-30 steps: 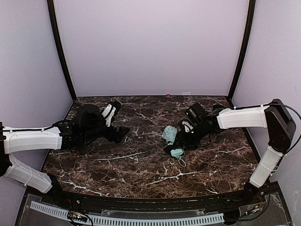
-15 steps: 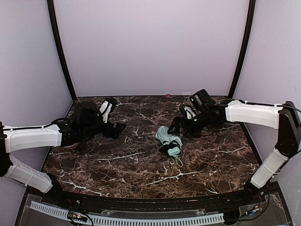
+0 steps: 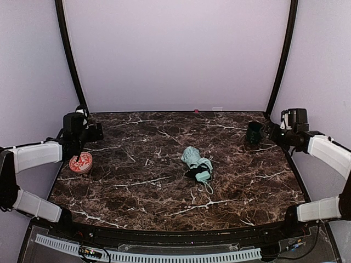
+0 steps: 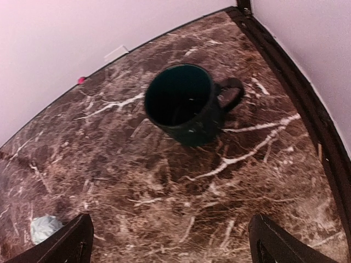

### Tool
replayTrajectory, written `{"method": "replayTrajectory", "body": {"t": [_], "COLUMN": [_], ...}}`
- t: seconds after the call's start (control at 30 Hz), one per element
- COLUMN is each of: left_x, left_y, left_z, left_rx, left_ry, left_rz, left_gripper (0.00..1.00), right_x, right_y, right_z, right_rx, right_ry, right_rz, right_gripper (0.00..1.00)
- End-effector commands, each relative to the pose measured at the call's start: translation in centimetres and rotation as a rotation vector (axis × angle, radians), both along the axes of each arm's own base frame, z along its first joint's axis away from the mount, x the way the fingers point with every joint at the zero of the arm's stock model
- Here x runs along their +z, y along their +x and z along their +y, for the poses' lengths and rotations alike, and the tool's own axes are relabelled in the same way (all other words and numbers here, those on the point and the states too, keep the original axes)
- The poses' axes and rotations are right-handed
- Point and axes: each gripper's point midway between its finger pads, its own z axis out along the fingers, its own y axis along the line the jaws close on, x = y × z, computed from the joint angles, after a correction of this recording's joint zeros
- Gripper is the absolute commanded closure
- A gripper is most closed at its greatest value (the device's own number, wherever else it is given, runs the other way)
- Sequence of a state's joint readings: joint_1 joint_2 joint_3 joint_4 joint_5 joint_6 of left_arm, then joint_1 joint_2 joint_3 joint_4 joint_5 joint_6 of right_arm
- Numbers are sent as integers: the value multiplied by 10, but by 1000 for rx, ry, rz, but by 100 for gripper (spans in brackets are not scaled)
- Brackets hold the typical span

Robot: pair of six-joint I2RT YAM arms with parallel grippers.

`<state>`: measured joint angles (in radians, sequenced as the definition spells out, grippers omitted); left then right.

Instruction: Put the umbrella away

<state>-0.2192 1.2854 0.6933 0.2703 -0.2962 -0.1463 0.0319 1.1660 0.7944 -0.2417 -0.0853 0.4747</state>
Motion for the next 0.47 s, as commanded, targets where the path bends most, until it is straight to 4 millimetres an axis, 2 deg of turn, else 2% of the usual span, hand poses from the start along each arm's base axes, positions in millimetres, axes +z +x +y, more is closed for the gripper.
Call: {"method": "replayTrajectory", "body": {"t": [0.0,0.1,0.23,0.33,0.43], "left_x": [11,1,-12,-17,-24], "left_y": [-14,-19,-37,-41,-41], "left_z": [59,72,107,115,116], "left_rx": [253,275,454,485,488], "left_ry": [16,41,96,97,106], "left_rz": [-119,-139,-104,-111,-104], "left_gripper": [1,1,1,1,1], "right_x": [0,-18,-34,-42,-37], "right_y": [-3,-13,-17,-17,-14], "right_z": [-41,-55,-73,-74,-75], "right_rx": [-189,-265,-357,-358,-357], "right_ry": [-129,-144,-191,-206,-216], "right_rz": [-96,-106,-87,-47,-72], "right_gripper": [1,0,0,1,0]}}
